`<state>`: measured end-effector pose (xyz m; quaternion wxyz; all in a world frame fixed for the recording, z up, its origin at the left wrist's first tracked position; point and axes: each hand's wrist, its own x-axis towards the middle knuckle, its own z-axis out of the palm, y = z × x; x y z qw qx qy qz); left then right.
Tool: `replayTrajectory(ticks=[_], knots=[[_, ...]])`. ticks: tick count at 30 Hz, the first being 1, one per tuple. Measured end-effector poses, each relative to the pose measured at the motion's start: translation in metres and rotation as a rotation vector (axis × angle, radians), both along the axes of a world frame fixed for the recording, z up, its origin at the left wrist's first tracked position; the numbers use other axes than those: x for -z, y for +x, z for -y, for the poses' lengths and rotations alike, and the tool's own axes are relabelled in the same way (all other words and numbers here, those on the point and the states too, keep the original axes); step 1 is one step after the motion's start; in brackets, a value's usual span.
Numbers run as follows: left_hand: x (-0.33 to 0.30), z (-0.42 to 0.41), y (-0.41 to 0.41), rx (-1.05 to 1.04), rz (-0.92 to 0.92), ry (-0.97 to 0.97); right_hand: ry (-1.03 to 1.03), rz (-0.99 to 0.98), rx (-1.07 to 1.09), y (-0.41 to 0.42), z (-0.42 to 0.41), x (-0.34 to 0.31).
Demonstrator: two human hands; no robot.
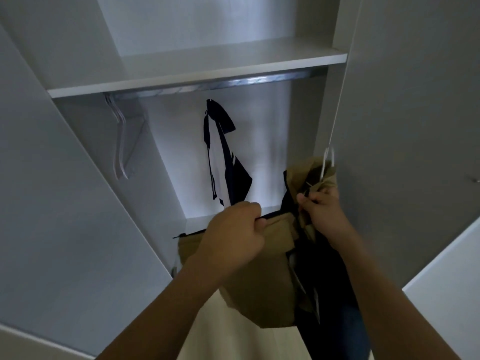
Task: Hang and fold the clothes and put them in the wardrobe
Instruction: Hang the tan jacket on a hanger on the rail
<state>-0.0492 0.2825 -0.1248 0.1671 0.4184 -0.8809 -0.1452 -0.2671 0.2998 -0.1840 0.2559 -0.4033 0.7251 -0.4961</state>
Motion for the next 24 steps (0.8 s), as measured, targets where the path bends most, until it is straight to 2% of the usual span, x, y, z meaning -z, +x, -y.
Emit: replayTrajectory(ticks=[2, 5, 7, 11, 13, 18, 22, 24], knots=[[-0.012, -0.001, 0.021, -0.024, 0.066, -0.019, -0.025, 0.023, 0.086, -0.010, 0.006, -0.005], [-0.021, 0.003, 0.037, -0.048, 0.276, -0.022, -0.048, 0.062, 0.013, -0.003, 0.010, -0.015], [-0.022, 0.010, 0.023, -0.018, 0.261, 0.002, -0.081, 0.090, -0.082, 0.011, 0.012, -0.020], [-0.006, 0.017, -0.025, 0.057, 0.168, 0.145, -0.059, 0.006, -0.167, 0.031, 0.017, -0.021], [0.002, 0.014, -0.032, 0.054, 0.157, 0.202, -0.037, -0.028, -0.155, 0.029, 0.018, -0.017], [-0.009, 0.001, 0.014, 0.068, 0.103, 0.145, -0.019, -0.034, -0.048, 0.004, 0.023, -0.025], [-0.022, -0.001, 0.047, 0.125, 0.312, 0.154, -0.053, -0.016, -0.060, 0.006, 0.032, -0.044], [-0.026, 0.012, 0.036, 0.091, 0.321, 0.177, -0.071, -0.005, -0.117, 0.018, 0.036, -0.051]])
